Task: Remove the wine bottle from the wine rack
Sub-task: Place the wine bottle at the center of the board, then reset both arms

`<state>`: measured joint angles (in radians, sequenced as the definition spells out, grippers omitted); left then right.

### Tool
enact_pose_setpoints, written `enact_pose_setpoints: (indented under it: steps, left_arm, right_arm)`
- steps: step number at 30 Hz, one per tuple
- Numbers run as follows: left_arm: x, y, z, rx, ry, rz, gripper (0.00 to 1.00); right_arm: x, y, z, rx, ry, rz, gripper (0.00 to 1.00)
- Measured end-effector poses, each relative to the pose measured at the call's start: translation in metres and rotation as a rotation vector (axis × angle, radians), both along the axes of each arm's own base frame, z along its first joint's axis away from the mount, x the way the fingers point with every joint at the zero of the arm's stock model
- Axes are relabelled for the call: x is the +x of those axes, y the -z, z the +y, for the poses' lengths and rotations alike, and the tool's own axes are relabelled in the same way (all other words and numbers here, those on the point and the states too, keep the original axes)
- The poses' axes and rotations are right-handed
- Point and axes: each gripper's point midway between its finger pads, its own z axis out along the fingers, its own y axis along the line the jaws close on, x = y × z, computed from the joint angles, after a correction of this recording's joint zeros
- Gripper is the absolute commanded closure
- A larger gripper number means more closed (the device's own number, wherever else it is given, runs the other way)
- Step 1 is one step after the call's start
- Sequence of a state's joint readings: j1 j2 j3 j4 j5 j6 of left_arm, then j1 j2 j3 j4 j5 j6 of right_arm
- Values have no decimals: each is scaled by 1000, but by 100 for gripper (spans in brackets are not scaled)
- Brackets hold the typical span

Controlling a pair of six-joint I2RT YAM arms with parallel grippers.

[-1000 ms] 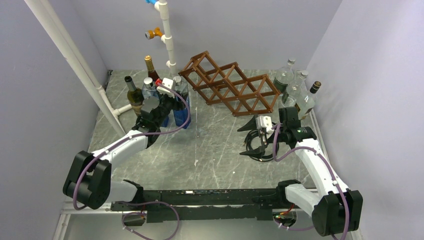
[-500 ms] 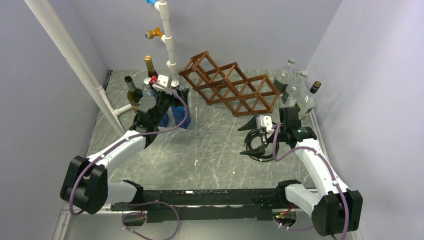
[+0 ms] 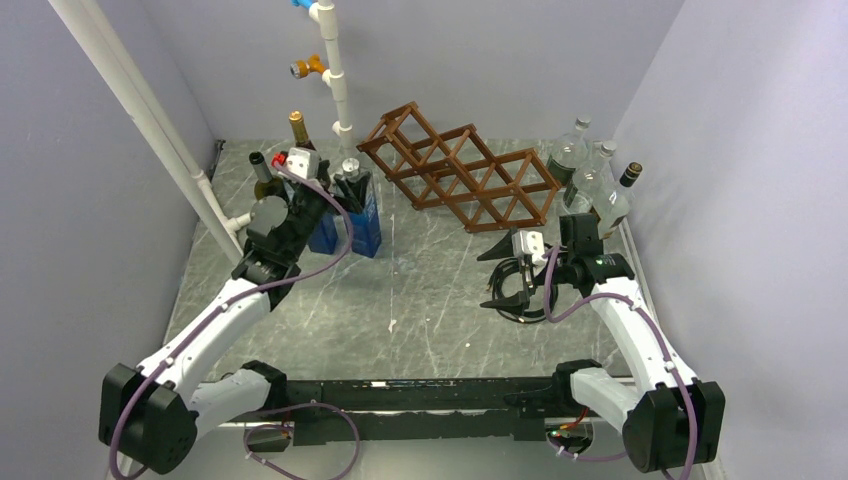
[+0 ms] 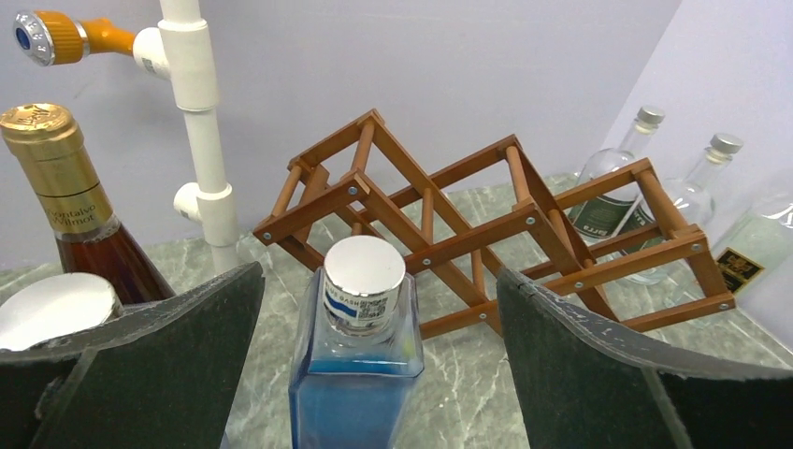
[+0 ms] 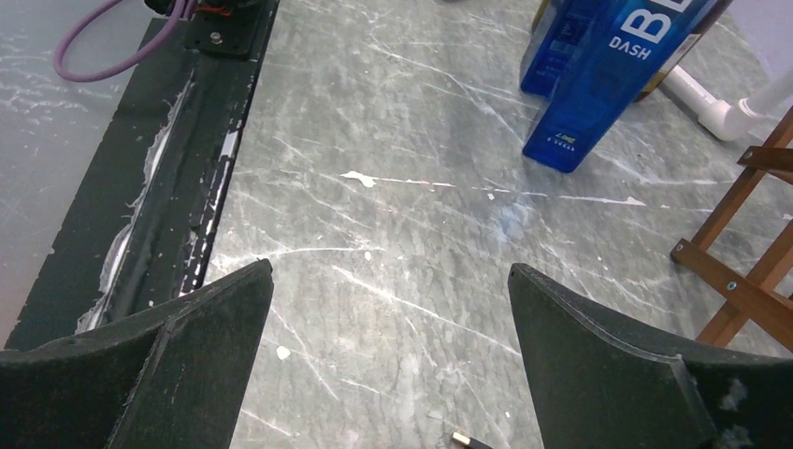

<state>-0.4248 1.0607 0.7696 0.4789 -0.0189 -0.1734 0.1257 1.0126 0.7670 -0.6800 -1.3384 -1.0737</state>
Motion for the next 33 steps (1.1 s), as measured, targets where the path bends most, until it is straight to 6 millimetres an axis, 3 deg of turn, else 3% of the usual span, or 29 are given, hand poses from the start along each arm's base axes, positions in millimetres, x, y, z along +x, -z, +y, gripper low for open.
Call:
enact_pose_setpoints:
  steps: [15,25,33]
  left_arm:
    - [-58,-27,1,-31,124,53,0]
    - [-98,-15,8,3,180,137,1]
    - [-130,-16,18,15,203,134,0]
  right_arm:
    - [4,2,-8,-33,42,-44,0]
    - [10,0,-24,-62,127,-44,0]
    - [20,-15,-42,-57,241,-22,0]
